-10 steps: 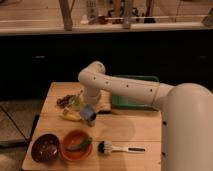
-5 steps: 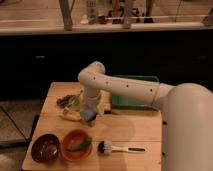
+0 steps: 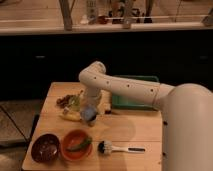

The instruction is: Place sponge in metal cup

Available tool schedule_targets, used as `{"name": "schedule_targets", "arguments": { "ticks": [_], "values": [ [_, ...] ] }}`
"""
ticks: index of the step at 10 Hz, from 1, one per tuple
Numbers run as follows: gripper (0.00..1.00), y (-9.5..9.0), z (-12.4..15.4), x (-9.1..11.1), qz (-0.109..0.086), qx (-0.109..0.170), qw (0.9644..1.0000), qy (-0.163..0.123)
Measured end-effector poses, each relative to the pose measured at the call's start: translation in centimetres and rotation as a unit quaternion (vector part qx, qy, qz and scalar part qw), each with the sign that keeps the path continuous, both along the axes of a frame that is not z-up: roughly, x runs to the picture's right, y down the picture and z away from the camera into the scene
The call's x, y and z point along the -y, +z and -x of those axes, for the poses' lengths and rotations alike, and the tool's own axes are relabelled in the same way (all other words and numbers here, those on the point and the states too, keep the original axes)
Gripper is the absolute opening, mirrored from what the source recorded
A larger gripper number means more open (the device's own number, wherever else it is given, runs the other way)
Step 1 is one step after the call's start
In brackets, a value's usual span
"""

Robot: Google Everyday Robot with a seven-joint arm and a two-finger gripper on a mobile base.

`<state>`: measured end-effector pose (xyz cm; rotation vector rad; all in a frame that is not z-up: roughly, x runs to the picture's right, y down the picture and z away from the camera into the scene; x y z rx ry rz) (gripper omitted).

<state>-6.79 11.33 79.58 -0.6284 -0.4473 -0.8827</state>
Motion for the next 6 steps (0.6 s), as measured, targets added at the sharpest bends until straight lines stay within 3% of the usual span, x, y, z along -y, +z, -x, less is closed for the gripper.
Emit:
{"name": "schedule_targets", "arguments": {
  "ticks": [6],
  "values": [
    [0.8,-0.23,-0.08,0.57,-0.007,0.004,1.0,-0.005]
  ]
}}
